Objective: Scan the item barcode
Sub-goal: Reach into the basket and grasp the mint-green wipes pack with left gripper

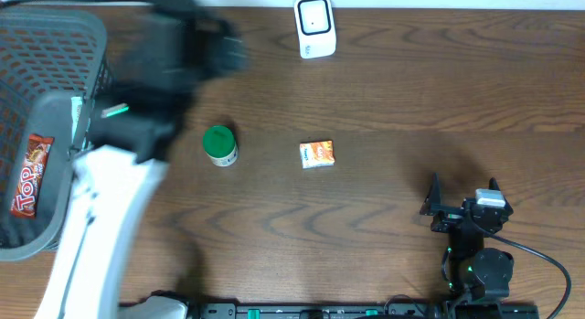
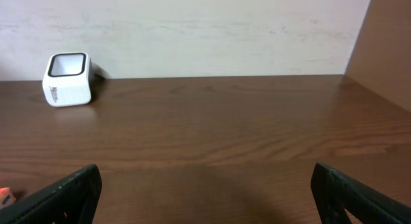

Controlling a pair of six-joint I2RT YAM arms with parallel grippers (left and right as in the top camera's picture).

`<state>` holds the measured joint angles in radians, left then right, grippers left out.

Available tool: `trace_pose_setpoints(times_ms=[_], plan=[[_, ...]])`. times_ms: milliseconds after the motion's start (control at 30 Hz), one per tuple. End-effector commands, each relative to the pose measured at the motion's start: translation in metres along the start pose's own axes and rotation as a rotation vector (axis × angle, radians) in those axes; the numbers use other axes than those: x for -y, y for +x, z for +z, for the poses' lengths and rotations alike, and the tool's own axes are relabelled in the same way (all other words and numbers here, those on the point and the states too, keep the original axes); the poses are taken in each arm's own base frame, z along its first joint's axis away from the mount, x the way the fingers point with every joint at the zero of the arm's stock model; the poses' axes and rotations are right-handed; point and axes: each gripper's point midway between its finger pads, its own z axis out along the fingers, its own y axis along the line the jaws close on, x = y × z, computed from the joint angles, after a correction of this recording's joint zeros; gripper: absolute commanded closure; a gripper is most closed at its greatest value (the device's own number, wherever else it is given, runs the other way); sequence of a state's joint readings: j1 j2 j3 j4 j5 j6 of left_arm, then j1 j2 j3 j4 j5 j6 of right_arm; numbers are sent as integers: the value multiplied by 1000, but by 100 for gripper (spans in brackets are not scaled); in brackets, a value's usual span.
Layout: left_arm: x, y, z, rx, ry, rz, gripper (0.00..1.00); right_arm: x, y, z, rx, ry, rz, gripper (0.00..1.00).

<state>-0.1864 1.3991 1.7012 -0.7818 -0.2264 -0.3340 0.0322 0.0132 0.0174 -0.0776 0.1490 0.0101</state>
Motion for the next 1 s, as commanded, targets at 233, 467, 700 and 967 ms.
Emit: trace_pose_setpoints(times_ms=[233, 467, 700, 967], plan=[[-228, -7, -6, -30, -465, -360, 2, -2, 2, 0, -4, -8, -13, 1], [-291, 22, 6, -150, -600, -394, 2, -2, 2, 0, -4, -8, -12, 1], [-315, 38, 38, -242, -615, -311, 2, -2, 2, 0, -4, -8, -12, 1], [-329, 76, 86, -418, -568, -195, 2, -2, 2, 0, -4, -8, -12, 1]])
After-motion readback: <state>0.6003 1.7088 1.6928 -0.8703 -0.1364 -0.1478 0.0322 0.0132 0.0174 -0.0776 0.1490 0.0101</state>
